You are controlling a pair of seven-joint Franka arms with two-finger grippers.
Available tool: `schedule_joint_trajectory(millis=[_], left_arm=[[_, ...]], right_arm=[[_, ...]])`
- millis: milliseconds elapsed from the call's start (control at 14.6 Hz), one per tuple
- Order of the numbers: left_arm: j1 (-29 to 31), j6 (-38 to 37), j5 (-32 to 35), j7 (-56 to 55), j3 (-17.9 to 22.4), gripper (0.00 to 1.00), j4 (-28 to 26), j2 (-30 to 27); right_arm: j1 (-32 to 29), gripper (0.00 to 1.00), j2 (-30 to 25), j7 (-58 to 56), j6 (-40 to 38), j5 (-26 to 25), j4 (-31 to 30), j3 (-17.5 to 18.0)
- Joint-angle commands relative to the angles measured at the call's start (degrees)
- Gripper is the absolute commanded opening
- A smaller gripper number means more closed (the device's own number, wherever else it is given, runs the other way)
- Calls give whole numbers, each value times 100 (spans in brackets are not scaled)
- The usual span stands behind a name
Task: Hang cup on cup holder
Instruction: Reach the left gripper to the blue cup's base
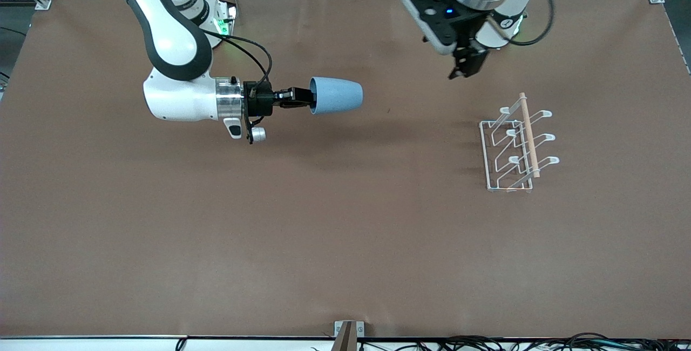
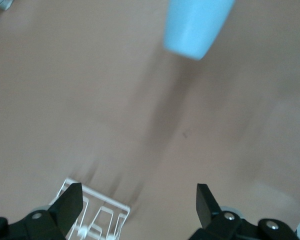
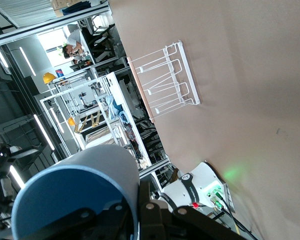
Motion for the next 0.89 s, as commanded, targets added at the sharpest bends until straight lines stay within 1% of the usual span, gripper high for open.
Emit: schedule_joint_trajectory(millis=[0, 69, 275, 344, 618, 824], left_arm=[[-46, 439, 4, 124, -422, 100, 81, 637], [-90, 606, 13, 176, -485, 100, 81, 787], [-309, 914, 4, 528, -494, 100, 107, 1226], [-414, 1002, 13, 624, -485, 100, 107, 1245], [-442, 1196, 179, 713, -494, 100, 107, 1421], [-476, 1582, 434, 660, -494, 100, 90, 1438]], right_arm=[[-7, 1, -45, -43, 58, 176, -64, 33], [-7, 1, -45, -43, 58, 176, -64, 33], [1, 1, -45, -43, 67, 176, -64, 33], [2, 1, -45, -52, 67, 176, -64, 33], [54, 1, -45, -52, 172, 176, -64, 33], [63, 1, -45, -52, 208, 176, -64, 33]])
